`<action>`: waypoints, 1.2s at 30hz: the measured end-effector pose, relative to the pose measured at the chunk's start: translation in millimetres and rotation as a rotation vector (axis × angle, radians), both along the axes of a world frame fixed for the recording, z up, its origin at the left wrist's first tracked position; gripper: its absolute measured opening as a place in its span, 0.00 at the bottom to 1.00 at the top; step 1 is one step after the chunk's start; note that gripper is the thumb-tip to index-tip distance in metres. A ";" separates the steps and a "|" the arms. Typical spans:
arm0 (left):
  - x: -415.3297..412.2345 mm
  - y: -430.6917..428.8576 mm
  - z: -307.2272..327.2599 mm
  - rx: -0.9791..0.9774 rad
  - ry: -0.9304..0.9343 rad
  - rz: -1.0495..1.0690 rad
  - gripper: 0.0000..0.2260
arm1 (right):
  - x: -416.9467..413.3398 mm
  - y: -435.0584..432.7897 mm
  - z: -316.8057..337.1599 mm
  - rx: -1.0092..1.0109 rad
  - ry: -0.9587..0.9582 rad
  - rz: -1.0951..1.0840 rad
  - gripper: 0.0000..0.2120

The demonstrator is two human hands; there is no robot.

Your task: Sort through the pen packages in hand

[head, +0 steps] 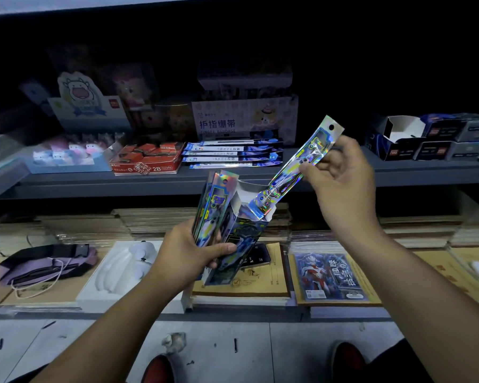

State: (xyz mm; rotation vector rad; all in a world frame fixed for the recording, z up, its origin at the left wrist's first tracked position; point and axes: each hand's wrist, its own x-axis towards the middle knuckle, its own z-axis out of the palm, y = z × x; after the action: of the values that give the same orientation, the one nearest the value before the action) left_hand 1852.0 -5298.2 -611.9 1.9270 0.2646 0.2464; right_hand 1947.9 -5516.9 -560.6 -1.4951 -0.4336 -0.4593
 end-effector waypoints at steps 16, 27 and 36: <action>-0.3 1.3 0.0 0.019 0.002 0.026 0.14 | -14.0 5.3 1.7 -0.038 -0.088 0.056 0.09; -1.5 -0.7 1.5 -0.010 -0.005 0.009 0.14 | -22.1 19.9 -20.3 -0.489 -0.151 0.034 0.13; -1.1 2.4 -0.6 0.066 -0.010 0.004 0.15 | -26.1 28.2 -23.6 -0.749 -0.062 0.051 0.22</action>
State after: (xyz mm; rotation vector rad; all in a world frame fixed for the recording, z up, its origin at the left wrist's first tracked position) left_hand 1850.9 -5295.8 -612.5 1.9898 0.2567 0.2704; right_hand 1921.8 -5488.7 -584.2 -2.1858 -0.7423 -0.3118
